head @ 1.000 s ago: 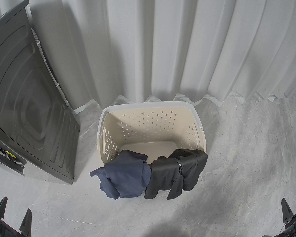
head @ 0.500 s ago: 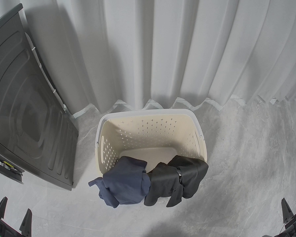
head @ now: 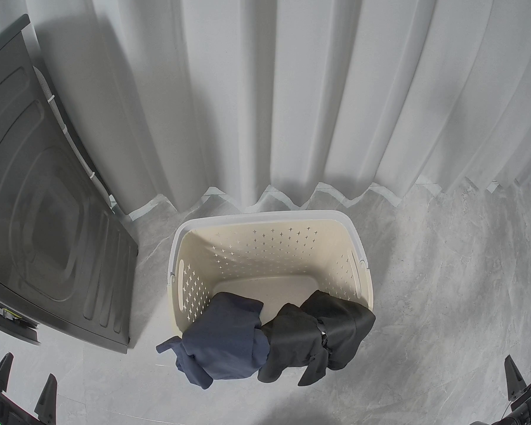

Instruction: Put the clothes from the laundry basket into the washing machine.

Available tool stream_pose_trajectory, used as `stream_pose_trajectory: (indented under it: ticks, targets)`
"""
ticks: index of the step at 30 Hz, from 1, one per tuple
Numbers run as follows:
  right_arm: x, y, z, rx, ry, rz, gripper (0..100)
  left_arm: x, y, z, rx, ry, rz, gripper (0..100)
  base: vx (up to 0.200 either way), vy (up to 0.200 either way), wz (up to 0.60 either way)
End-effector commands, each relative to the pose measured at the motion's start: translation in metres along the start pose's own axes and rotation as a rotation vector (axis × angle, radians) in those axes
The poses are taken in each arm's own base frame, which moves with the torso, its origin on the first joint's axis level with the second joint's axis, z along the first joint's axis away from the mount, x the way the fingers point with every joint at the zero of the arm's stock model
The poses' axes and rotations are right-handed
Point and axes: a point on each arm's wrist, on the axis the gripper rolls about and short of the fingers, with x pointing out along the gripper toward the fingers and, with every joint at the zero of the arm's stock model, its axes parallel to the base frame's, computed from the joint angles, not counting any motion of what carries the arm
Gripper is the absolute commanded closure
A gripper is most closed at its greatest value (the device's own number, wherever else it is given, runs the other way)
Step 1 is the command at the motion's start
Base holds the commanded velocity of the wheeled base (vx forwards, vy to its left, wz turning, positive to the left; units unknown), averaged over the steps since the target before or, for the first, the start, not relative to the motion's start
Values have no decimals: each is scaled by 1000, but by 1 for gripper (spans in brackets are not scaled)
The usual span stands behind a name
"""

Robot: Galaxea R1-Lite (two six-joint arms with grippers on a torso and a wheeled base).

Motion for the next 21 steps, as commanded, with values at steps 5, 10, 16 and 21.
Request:
stream_pose_trajectory:
  ticks: [5,10,16,21]
  targets:
    - [0,0,-5,-1,1,1,0,0,0,-5,-1,4,1,0,0,-120,0]
    - [0,0,-5,-1,1,1,0,0,0,-5,-1,4,1,0,0,0,0]
    - [0,0,-5,-1,1,1,0,0,0,-5,-2,5,1,0,133,0,0]
    - [0,0,-5,-1,1,1,0,0,0,-5,-1,4,1,0,80,0,0]
